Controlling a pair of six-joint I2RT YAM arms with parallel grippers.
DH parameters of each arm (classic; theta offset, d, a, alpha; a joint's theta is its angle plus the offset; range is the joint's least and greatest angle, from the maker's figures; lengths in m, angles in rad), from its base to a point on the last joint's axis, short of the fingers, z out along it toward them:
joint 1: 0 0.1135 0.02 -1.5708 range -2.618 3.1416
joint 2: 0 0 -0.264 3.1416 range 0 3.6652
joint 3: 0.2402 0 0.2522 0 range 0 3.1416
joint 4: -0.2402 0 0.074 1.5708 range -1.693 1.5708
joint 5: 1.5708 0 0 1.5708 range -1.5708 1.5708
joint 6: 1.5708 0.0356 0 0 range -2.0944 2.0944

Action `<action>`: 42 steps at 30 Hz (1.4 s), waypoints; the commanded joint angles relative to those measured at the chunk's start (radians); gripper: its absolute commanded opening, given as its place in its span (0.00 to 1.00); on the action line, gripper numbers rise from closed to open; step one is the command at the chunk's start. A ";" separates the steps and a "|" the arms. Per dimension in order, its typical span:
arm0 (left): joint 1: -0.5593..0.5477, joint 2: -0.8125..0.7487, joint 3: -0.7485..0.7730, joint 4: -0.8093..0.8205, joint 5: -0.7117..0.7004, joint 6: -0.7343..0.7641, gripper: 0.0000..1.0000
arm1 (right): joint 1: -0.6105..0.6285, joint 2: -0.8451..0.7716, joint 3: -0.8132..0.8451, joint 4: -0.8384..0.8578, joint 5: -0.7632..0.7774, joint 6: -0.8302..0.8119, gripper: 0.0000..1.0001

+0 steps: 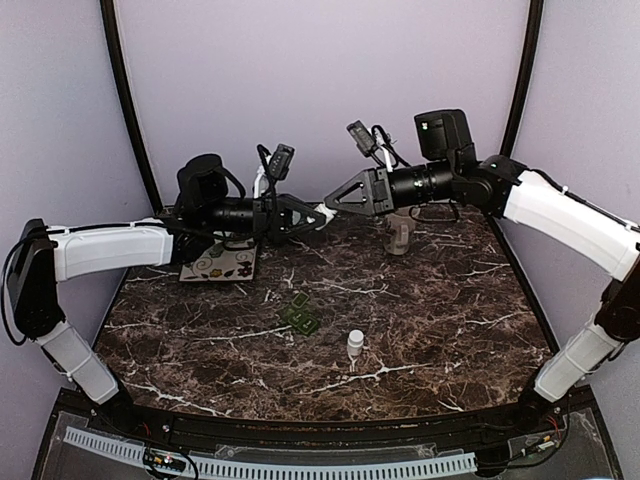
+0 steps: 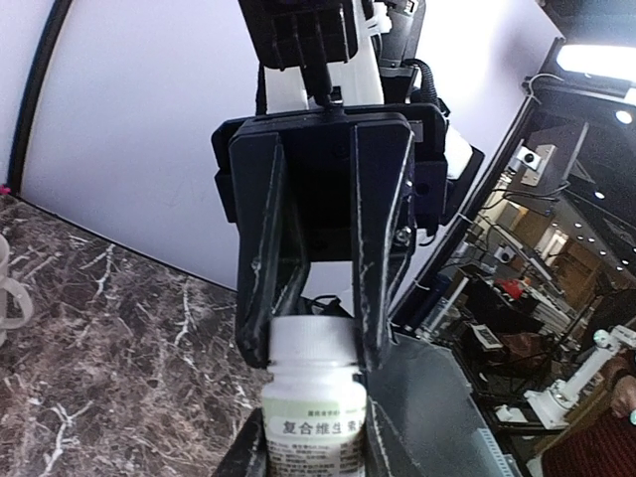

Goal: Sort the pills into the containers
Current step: Screw the lid of the pill bottle onto the pill bottle.

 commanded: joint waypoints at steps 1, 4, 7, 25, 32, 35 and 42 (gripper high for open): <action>-0.030 -0.086 0.054 -0.117 -0.215 0.196 0.00 | 0.017 0.062 0.068 -0.038 0.032 0.077 0.00; -0.069 -0.112 0.074 -0.201 -0.376 0.327 0.00 | 0.018 0.100 0.101 -0.079 0.061 0.105 0.00; -0.131 -0.141 0.078 -0.251 -0.575 0.471 0.00 | 0.018 0.127 0.127 -0.113 0.089 0.128 0.00; -0.451 -0.039 0.059 0.058 -1.470 1.104 0.00 | 0.019 0.204 0.157 -0.159 0.177 0.199 0.00; -0.474 -0.007 0.065 0.154 -1.571 1.163 0.02 | 0.017 0.208 0.151 -0.152 0.192 0.220 0.00; -0.474 -0.011 0.064 0.146 -1.577 1.156 0.07 | 0.016 0.202 0.144 -0.142 0.194 0.229 0.00; -0.474 -0.056 0.029 0.089 -1.546 1.077 0.36 | 0.013 0.190 0.141 -0.133 0.203 0.239 0.00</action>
